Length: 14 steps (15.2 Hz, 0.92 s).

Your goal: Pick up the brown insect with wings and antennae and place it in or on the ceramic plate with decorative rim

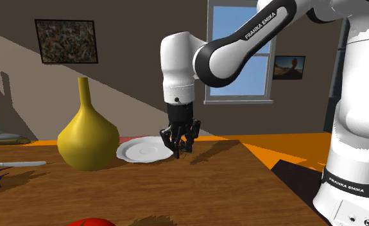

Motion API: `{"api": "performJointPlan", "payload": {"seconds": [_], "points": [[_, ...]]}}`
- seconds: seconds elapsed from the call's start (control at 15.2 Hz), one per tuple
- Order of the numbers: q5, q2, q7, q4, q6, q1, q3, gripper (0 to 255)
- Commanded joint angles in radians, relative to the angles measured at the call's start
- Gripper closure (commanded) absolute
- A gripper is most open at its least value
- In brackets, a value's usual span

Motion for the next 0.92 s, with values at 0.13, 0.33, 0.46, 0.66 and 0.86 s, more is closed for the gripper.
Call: {"api": "performJointPlan", "payload": {"seconds": [0.13,0.33,0.46,0.66,0.86], "points": [[0.030,-0.036,-0.025,0.023,-0.050,-0.002,0.001,255],[0.048,-0.058,-0.041,0.043,-0.086,-0.004,0.000,255],[-0.002,0.014,-0.037,0.113,-0.099,-0.014,-0.011,255],[-0.070,0.123,-0.035,0.228,-0.127,-0.018,-0.032,255],[-0.130,0.230,-0.041,0.356,-0.165,-0.010,-0.057,255]]}}
